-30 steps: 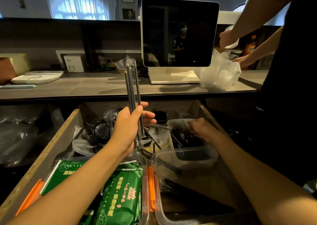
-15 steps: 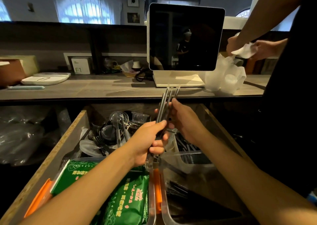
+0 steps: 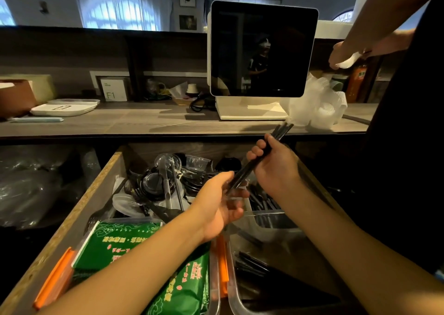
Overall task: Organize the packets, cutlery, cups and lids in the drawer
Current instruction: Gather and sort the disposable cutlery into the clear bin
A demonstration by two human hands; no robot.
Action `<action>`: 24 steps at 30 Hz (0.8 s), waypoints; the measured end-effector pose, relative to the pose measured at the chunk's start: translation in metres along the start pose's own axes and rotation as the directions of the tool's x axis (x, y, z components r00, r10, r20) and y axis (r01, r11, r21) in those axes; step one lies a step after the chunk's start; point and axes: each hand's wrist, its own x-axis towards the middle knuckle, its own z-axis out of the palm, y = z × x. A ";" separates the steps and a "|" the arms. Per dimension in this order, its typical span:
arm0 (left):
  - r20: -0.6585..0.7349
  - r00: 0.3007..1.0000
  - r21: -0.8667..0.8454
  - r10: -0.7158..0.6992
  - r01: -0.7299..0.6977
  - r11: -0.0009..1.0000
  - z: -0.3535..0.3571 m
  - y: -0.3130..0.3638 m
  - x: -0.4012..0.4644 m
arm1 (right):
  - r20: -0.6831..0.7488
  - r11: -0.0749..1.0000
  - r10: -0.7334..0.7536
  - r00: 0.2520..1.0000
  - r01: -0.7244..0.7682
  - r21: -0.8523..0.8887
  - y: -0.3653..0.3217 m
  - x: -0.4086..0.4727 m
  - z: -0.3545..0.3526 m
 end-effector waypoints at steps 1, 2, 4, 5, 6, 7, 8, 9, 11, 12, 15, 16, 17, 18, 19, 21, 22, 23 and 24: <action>-0.028 1.000 -0.059 0.008 -0.009 0.998 0.001 -0.002 0.001 | -0.001 1.000 -0.017 1.000 0.017 -0.003 0.004 -0.001 0.002; -0.051 0.999 -0.118 0.010 -0.016 0.993 0.002 -0.003 0.002 | 0.001 0.999 -0.031 1.000 0.031 -0.022 0.008 -0.003 0.004; -0.079 0.997 -0.231 -0.003 -0.015 0.973 0.003 -0.006 0.003 | 0.004 0.997 -0.037 0.999 0.037 -0.063 0.016 -0.009 0.008; -0.085 0.996 -0.283 -0.008 -0.017 0.959 0.003 -0.006 0.003 | 0.001 0.997 -0.030 1.000 0.030 -0.076 0.020 -0.011 0.009; -0.087 0.996 -0.322 -0.004 -0.025 0.946 0.003 -0.005 0.002 | 0.000 0.996 -0.018 1.000 0.018 -0.085 0.023 -0.013 0.011; -0.087 0.996 -0.352 0.010 -0.040 0.935 0.002 -0.004 0.002 | 0.003 0.996 -0.002 1.000 0.002 -0.092 0.025 -0.014 0.011; -0.091 0.995 -0.376 0.031 -0.063 0.925 0.002 -0.003 0.002 | 0.010 0.995 0.017 1.000 -0.016 -0.098 0.029 -0.016 0.012; -0.100 0.994 -0.392 0.053 -0.088 0.916 0.002 -0.001 0.002 | 0.018 0.994 0.038 0.999 -0.036 -0.103 0.032 -0.019 0.012; -0.113 0.989 -0.384 0.098 -0.134 0.913 0.001 0.001 0.002 | 0.034 0.990 0.074 0.997 -0.070 -0.119 0.039 -0.023 0.012; -0.111 0.987 -0.354 0.118 -0.150 0.923 0.002 0.001 0.001 | 0.048 0.989 0.081 0.996 -0.074 -0.132 0.040 -0.025 0.013; -0.105 0.976 -0.178 0.188 -0.205 0.963 0.004 0.003 -0.003 | 0.104 0.978 0.074 0.992 -0.052 -0.204 0.030 -0.027 0.017; -0.130 0.960 -0.089 0.246 -0.258 0.962 0.003 0.006 -0.003 | 0.120 0.957 0.075 0.990 -0.038 -0.286 0.022 -0.026 0.018; -0.153 0.936 -0.004 0.316 -0.321 0.947 0.000 0.009 -0.002 | 0.137 0.918 0.087 0.987 -0.026 -0.396 0.014 -0.026 0.019; -0.175 0.904 0.068 0.390 -0.384 0.921 -0.004 0.014 -0.001 | 0.152 0.865 0.109 0.982 -0.019 -0.501 0.007 -0.026 0.019; -0.195 0.867 0.124 0.460 -0.443 0.888 -0.009 0.019 0.000 | 0.154 0.812 0.141 0.978 -0.026 -0.583 0.002 -0.025 0.017; -0.235 0.768 0.280 0.596 -0.533 0.798 -0.023 0.028 0.005 | 0.111 0.707 0.212 0.971 -0.073 -0.703 -0.005 -0.027 0.010; -0.241 0.718 0.376 0.653 -0.551 0.745 -0.030 0.031 0.007 | 0.085 0.639 0.247 0.965 -0.096 -0.764 -0.007 -0.030 0.004; -0.232 0.683 0.466 0.692 -0.547 0.696 -0.037 0.034 0.008 | 0.060 0.544 0.283 0.957 -0.109 -0.832 -0.009 -0.034 -0.004; -0.214 0.665 0.543 0.715 -0.527 0.653 -0.043 0.035 0.011 | 0.035 0.422 0.323 0.946 -0.111 -0.900 -0.011 -0.038 -0.012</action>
